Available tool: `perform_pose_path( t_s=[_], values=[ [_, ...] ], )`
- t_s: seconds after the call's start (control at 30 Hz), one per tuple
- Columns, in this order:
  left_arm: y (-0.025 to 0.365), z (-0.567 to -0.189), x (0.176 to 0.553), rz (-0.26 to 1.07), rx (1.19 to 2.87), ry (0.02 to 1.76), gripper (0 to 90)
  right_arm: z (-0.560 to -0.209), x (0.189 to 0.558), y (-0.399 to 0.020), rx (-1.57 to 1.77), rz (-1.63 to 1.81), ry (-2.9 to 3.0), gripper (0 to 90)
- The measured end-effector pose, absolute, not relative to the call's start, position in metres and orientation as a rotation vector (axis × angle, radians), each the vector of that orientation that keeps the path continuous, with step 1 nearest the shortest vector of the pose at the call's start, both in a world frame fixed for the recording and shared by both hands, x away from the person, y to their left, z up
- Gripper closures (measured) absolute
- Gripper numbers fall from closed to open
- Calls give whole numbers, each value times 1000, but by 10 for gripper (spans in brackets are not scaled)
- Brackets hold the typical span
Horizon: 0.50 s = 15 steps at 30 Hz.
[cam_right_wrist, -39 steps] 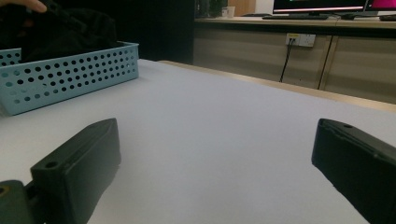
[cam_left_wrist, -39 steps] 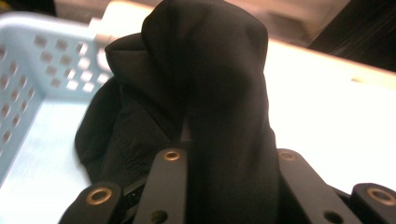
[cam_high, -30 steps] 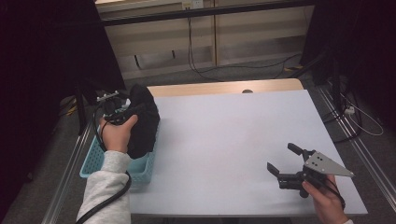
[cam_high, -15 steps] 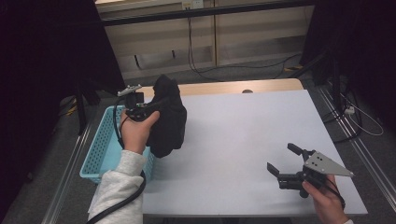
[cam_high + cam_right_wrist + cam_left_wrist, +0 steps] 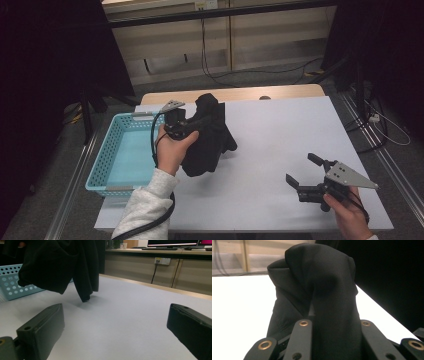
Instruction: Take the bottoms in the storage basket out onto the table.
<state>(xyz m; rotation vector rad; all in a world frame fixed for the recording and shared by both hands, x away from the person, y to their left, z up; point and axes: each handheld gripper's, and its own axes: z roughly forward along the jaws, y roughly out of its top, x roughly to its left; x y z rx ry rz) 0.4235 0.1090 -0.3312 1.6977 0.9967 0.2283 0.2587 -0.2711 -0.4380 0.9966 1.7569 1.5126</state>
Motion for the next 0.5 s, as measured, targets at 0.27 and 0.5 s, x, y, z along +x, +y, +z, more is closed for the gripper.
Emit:
perform_pose_path(
  t_s=[0.27, 0.5],
  values=[
    [83, -352, 423, 148, 1728, 937, 754, -438, 259, -271, 1000, 1507, 1756, 2],
    [61, -368, 425, 148, 1761, 819, 672, -439, 261, -269, 988, 1489, 1769, 2]
  ],
)
